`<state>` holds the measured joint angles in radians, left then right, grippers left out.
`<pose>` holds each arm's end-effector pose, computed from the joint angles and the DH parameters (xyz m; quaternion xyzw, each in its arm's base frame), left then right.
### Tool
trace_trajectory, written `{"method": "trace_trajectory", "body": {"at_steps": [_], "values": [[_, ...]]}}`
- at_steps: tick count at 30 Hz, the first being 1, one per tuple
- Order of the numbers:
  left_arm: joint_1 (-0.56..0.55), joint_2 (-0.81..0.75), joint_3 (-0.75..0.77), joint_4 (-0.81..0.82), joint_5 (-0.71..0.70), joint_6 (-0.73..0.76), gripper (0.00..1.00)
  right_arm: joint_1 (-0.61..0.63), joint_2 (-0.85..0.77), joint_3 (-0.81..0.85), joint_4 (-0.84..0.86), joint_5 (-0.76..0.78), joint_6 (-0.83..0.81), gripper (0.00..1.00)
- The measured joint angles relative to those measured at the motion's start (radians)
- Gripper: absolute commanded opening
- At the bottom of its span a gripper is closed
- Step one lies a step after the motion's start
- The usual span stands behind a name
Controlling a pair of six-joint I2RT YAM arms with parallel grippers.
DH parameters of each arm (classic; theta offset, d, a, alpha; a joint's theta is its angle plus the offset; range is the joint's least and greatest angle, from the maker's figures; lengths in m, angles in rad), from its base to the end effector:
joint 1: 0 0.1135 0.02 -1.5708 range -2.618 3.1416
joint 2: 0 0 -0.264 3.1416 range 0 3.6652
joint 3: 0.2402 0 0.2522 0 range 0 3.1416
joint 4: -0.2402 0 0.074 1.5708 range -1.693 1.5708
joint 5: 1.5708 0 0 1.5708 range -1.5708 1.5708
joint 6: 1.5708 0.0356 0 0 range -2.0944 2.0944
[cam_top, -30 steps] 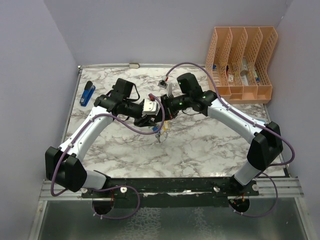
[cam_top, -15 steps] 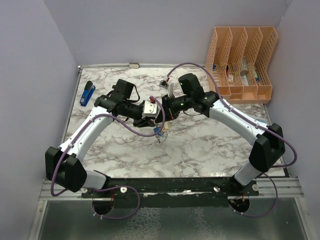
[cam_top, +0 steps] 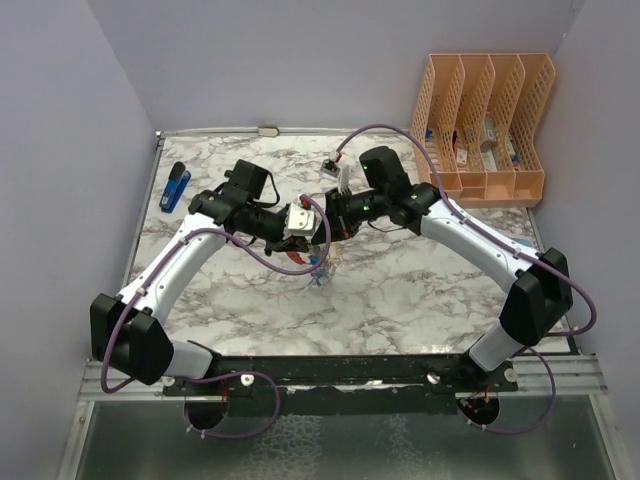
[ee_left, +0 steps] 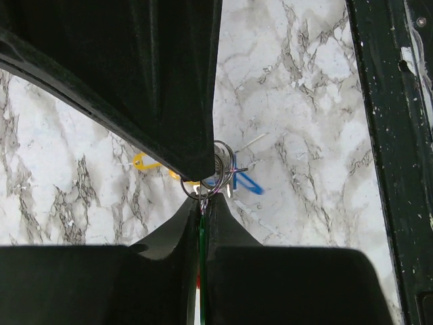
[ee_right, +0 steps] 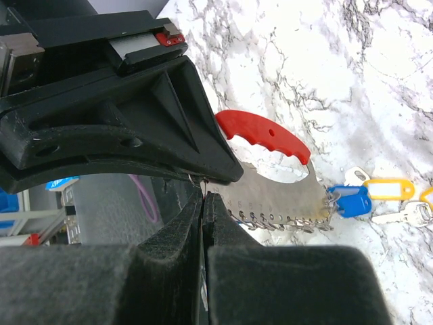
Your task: Put the keys on the keyring
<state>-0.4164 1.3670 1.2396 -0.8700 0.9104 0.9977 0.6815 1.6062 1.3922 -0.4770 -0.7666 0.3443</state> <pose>0.2348 -0.1346 0.3199 0.6542 0.5742 -0.3312 0.3642 0.2627 0.2449 0.3204 -0.2978 0.8005 0.4886 0.1781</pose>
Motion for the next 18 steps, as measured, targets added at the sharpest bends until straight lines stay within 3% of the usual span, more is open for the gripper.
{"method": "trace_trajectory", "body": {"at_steps": [11,18], "values": [[0.0,-0.004,0.0,-0.015,-0.004,0.007,0.0,-0.001,0.006,-0.003,0.006,-0.039,-0.019,0.01],[-0.006,-0.006,0.025,-0.15,0.002,0.149,0.0,-0.001,0.05,-0.003,0.007,-0.188,-0.065,0.01]]}}
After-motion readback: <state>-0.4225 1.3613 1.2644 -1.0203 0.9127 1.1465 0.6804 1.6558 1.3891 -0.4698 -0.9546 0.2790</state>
